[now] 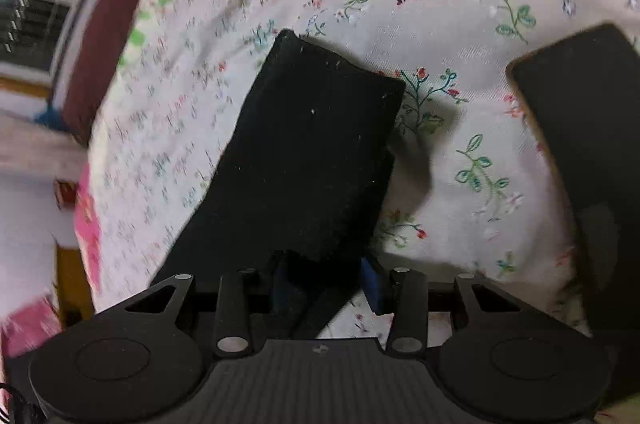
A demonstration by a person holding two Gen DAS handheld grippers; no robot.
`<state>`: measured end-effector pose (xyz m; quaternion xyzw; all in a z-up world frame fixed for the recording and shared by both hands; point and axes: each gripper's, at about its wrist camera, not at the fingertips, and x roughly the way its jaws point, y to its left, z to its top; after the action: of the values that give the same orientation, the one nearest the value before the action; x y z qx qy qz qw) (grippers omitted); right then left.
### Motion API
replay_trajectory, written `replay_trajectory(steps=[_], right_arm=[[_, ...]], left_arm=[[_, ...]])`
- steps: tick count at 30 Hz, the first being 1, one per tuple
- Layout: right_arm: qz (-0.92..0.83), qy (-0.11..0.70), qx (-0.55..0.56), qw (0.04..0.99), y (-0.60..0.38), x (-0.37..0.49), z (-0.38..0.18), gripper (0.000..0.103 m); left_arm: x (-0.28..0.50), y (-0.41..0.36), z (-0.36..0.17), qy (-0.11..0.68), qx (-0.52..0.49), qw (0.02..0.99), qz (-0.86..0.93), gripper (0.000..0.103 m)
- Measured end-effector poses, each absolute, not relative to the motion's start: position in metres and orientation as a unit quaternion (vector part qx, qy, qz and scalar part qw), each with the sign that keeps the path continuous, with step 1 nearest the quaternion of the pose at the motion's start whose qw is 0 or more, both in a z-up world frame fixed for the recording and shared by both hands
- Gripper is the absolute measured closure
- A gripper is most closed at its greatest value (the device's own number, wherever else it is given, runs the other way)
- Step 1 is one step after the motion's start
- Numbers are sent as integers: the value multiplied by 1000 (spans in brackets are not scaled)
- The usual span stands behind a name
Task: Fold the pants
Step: 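Lift the cuffs with both grippers and fold them toward the waistband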
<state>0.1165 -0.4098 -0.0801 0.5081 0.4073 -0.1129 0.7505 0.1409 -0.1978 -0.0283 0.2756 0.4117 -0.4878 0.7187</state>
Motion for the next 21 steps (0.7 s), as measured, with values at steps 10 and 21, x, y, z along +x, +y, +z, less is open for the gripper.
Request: replay_trajectory(steps=[10,21], right_arm=[[-101,187,525,824,-428,97,-27,70],[-117,288,529,789,-426,70,-42,70]], left_arm=[[141,-212,-26,405,295,707,-500,87],[145,-230,-22,392,301,706,-507,87]])
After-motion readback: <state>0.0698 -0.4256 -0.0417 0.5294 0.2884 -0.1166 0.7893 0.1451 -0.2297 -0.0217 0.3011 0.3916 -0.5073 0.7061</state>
